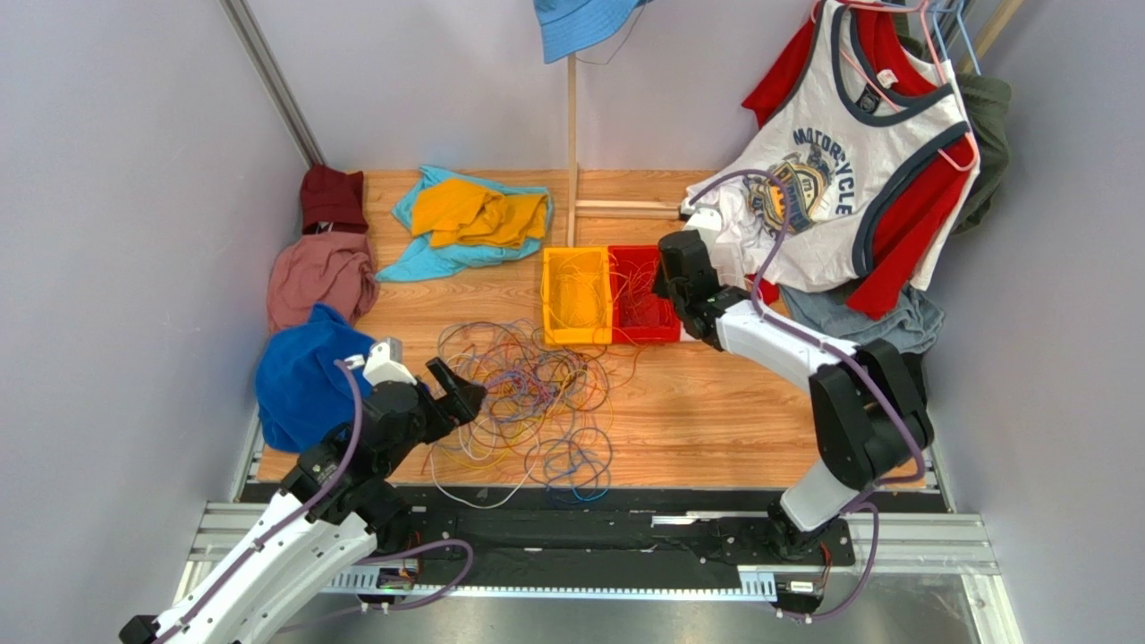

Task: Untangle the cables

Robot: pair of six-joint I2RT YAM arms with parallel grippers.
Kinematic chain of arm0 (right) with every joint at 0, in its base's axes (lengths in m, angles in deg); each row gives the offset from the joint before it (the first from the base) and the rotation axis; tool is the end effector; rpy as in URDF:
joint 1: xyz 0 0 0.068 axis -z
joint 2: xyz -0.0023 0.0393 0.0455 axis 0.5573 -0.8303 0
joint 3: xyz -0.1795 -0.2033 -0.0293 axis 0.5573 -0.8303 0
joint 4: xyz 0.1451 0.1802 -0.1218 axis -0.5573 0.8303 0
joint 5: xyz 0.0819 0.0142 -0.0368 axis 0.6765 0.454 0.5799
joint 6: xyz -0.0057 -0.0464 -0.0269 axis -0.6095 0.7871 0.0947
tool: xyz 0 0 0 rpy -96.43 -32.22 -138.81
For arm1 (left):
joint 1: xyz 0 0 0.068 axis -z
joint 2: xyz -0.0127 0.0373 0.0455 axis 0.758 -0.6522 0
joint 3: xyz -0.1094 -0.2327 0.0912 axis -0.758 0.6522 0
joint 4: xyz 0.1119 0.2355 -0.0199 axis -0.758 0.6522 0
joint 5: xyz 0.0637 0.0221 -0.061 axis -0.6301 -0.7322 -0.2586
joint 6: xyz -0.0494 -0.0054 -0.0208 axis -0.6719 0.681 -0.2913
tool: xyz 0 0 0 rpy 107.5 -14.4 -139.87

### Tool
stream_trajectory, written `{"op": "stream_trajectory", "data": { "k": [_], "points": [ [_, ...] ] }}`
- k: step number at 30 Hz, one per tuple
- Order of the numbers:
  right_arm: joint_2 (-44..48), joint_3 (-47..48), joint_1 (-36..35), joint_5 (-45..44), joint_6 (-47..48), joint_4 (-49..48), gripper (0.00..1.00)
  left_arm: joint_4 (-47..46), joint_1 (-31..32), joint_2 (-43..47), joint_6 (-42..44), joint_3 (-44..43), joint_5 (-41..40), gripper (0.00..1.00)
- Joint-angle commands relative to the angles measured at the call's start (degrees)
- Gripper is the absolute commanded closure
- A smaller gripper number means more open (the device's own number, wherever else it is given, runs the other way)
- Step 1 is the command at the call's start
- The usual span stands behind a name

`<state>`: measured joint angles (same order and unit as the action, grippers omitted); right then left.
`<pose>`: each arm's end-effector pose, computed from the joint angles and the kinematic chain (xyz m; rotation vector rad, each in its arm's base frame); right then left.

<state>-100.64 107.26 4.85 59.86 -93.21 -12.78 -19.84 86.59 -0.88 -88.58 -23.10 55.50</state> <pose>0.3219 0.1625 0.2198 0.1574 2.1234 0.1093 0.0896 -0.0552 0.2265 -0.5632 2.1176 -0.6563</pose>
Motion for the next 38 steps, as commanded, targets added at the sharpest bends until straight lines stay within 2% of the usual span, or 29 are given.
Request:
{"op": "stream_trajectory", "data": {
  "k": [1, 4, 6, 10, 13, 16, 17, 19, 20, 24, 29, 33, 38],
  "points": [
    [5.7, 6.9, -1.6, -4.8, 3.8, 4.6, 0.88, 0.7, -0.2, 1.0, -0.5, 0.2, -0.5, 0.01],
    [4.9, 11.5, -2.9, -9.6, 8.0, 11.4, 0.79, 0.8, -0.2, 0.8, -0.6, 0.3, -0.5, 0.01],
    [3.9, 13.0, -3.3, -11.8, 9.7, 15.2, 0.76, 0.9, -0.2, 0.7, -0.9, 0.5, -0.5, 0.01],
    [5.9, 10.8, -3.3, -14.0, 10.8, 14.4, 0.72, 1.0, -0.2, 0.7, -1.2, 0.7, -0.2, 0.01],
    [8.6, 9.6, -3.2, -16.5, 8.2, 15.1, 0.73, 1.1, -0.3, 0.7, -1.0, 0.6, -0.1, 0.01],
    [17.8, 3.8, -3.9, -16.9, 4.4, 11.0, 0.73, 1.4, -0.2, 0.7, -0.5, 0.1, -0.2, 0.01],
    [24.2, 1.7, -4.6, -16.1, 3.6, 7.7, 0.73, 1.6, -0.2, 0.7, -0.3, 0.0, -0.3, 0.01],
    [30.2, -2.2, -5.6, -11.4, 1.3, 7.0, 0.68, 1.9, -0.3, 0.6, 0.6, -0.2, -0.7, 0.01],
    [35.0, -2.8, -6.7, -9.6, -0.5, 9.1, 0.67, 2.2, -0.3, 0.3, 1.0, -0.3, -0.8, 0.01],
    [44.2, -5.2, -12.4, -6.9, -0.6, 18.4, 0.64, 3.0, -0.2, -1.0, 3.5, -0.8, -0.4, 0.01],
    [57.5, -17.5, -20.7, -1.2, -0.3, 22.8, 0.64, 2.1, -0.2, -3.3, 3.9, -1.0, 1.1, 0.01],
    [66.1, -25.4, -23.5, 1.3, -1.3, 25.1, 0.64, 2.6, -0.2, -5.5, 4.2, -2.2, 1.0, 0.01],
    [73.5, -28.9, -23.6, 0.2, -1.9, 27.8, 0.63, 2.4, -0.2, -9.0, 6.5, -4.9, 2.2, 0.01]
  ]
}}
